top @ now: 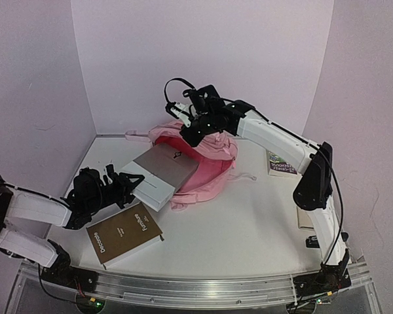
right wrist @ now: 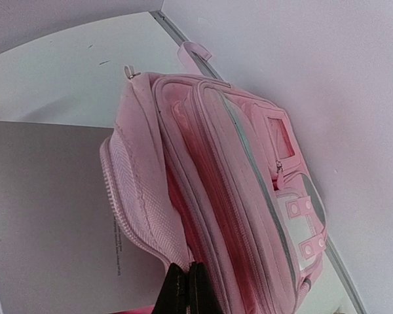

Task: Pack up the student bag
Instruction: Place the book in the student bag.

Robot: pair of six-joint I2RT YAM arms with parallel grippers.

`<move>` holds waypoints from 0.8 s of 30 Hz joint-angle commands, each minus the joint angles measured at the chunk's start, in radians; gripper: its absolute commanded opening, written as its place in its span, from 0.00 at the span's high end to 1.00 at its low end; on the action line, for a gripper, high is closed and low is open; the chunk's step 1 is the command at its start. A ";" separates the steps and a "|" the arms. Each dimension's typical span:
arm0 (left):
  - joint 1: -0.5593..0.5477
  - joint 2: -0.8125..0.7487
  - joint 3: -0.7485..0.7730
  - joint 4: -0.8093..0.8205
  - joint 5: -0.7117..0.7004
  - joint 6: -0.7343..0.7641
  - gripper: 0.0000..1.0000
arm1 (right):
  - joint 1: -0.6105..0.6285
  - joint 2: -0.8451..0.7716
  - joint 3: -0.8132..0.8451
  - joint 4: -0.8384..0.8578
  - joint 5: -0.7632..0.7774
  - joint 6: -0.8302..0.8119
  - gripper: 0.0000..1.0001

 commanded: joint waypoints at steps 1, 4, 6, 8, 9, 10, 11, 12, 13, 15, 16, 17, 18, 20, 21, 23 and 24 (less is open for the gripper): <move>0.003 0.119 0.097 0.286 -0.064 -0.013 1.00 | 0.015 -0.102 0.004 0.118 -0.052 0.027 1.00; 0.003 0.249 0.147 0.437 -0.061 -0.029 1.00 | 0.019 -0.111 -0.006 0.117 -0.072 0.027 1.00; 0.002 0.367 0.188 0.553 -0.056 -0.058 1.00 | 0.020 -0.120 -0.011 0.116 -0.089 0.026 1.00; 0.003 0.467 0.240 0.647 -0.044 -0.097 1.00 | 0.021 -0.127 -0.016 0.117 -0.104 0.025 1.00; 0.003 0.521 0.272 0.683 -0.038 -0.116 1.00 | 0.021 -0.131 -0.018 0.117 -0.110 0.024 1.00; 0.003 0.572 0.303 0.712 -0.034 -0.131 1.00 | 0.021 -0.136 -0.021 0.116 -0.117 0.021 1.00; 0.003 0.616 0.333 0.727 -0.032 -0.147 1.00 | 0.021 -0.138 -0.025 0.117 -0.123 0.020 1.00; 0.003 0.653 0.359 0.743 -0.036 -0.161 1.00 | 0.021 -0.143 -0.028 0.116 -0.129 0.019 1.00; 0.003 0.679 0.378 0.756 -0.041 -0.168 1.00 | 0.021 -0.147 -0.032 0.115 -0.137 0.016 1.00; 0.004 0.709 0.404 0.749 -0.062 -0.171 1.00 | 0.020 -0.155 -0.041 0.113 -0.153 0.014 1.00; 0.003 0.713 0.415 0.734 -0.071 -0.166 1.00 | 0.021 -0.158 -0.045 0.112 -0.162 0.014 1.00; 0.002 0.713 0.428 0.716 -0.077 -0.156 1.00 | 0.022 -0.160 -0.047 0.108 -0.166 0.016 1.00; 0.003 0.709 0.441 0.692 -0.081 -0.146 1.00 | 0.023 -0.162 -0.051 0.106 -0.176 0.020 1.00; 0.003 0.699 0.473 0.632 -0.090 -0.122 1.00 | 0.023 -0.162 -0.054 0.101 -0.195 0.029 1.00; 0.003 0.697 0.491 0.603 -0.097 -0.114 1.00 | 0.023 -0.162 -0.055 0.100 -0.200 0.035 1.00; 0.002 0.714 0.531 0.574 -0.112 -0.112 1.00 | 0.025 -0.159 -0.052 0.097 -0.211 0.047 1.00; 0.003 0.727 0.553 0.562 -0.120 -0.114 1.00 | 0.026 -0.158 -0.050 0.098 -0.215 0.053 1.00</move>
